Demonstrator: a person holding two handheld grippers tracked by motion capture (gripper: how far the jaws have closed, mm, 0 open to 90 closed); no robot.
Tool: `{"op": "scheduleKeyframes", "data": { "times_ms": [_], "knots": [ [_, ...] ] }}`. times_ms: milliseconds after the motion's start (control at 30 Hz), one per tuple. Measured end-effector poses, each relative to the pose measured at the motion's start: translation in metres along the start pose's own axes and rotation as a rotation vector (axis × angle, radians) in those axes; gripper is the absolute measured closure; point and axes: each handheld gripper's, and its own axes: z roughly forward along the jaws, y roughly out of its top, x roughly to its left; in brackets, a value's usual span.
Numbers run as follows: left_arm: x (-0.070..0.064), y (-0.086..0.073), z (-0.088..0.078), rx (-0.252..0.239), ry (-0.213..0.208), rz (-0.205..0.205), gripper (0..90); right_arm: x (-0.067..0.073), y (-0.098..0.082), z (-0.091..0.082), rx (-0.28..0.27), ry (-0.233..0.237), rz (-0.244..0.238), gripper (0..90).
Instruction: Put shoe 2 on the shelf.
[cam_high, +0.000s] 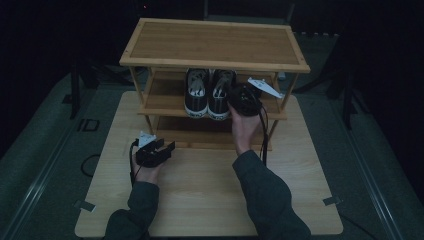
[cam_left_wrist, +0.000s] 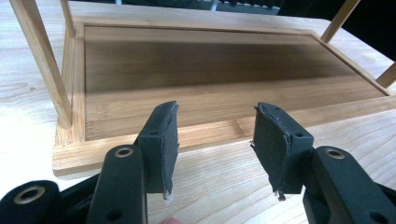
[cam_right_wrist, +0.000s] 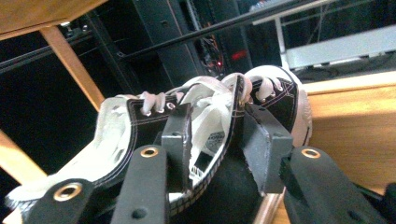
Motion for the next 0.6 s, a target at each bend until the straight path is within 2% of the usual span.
{"op": "scheduleKeyframes", "data": {
  "times_ms": [167,300,433,500,567,600],
  "knots": [
    [-0.001,0.000,0.001,0.005,-0.003,0.005,50.3,-0.004,0.000,-0.016,-0.029,0.022,-0.036,61.4],
    [0.000,0.000,0.001,0.006,0.000,0.004,50.2,-0.010,0.000,-0.027,-0.030,0.036,-0.044,61.4],
    [-0.001,-0.001,0.001,0.007,-0.001,0.004,50.2,-0.017,-0.001,-0.034,-0.002,0.036,-0.066,61.7],
    [-0.001,-0.001,0.001,0.008,0.000,0.007,50.2,-0.026,-0.004,-0.039,0.049,0.029,-0.091,62.3],
    [-0.001,-0.001,0.002,0.009,0.000,0.006,50.2,-0.030,-0.007,-0.041,0.082,0.025,-0.109,62.4],
    [-0.001,-0.001,0.002,0.010,0.000,0.006,50.2,-0.030,-0.007,-0.041,0.082,0.025,-0.109,62.4]
  ]
}}
